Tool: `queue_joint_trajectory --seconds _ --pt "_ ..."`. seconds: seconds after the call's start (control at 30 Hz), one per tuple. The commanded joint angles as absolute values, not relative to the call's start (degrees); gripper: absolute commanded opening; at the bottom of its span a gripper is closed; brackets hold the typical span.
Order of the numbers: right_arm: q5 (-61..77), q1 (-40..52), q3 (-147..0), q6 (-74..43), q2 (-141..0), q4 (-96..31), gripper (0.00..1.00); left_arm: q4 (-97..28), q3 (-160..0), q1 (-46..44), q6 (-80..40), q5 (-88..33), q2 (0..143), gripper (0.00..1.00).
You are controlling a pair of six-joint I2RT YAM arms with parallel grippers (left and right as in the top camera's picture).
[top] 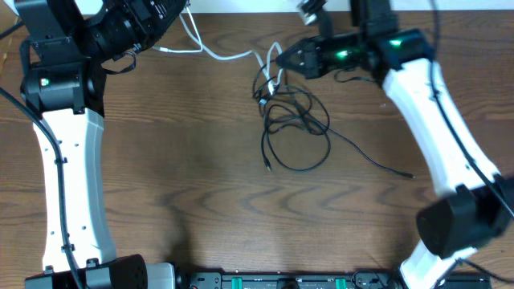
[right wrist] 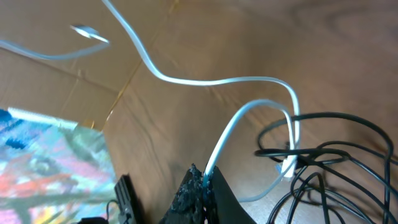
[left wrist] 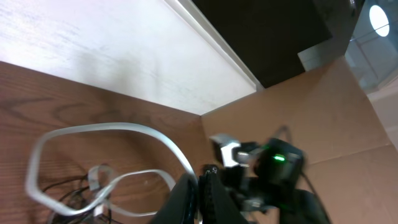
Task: Untangle cables
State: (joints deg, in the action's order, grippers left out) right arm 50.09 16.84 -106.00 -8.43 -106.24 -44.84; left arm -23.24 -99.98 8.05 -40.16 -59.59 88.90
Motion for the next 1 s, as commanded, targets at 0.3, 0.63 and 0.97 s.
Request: queue_joint_trajectory --seconds 0.3,0.63,0.97 --pt "41.9 5.4 -106.3 -5.4 -89.2 -50.3 0.01 -24.1 -100.6 8.3 -38.1 -56.2 88.4 0.08" --pt "41.6 -1.8 -106.3 -3.2 -87.3 -58.0 0.01 -26.1 -100.6 8.3 -37.0 -54.3 88.4 0.08" --pt "35.9 -1.4 -106.0 -1.4 -88.7 -68.9 0.01 -26.8 -100.6 8.3 -35.8 -54.3 88.4 0.08"
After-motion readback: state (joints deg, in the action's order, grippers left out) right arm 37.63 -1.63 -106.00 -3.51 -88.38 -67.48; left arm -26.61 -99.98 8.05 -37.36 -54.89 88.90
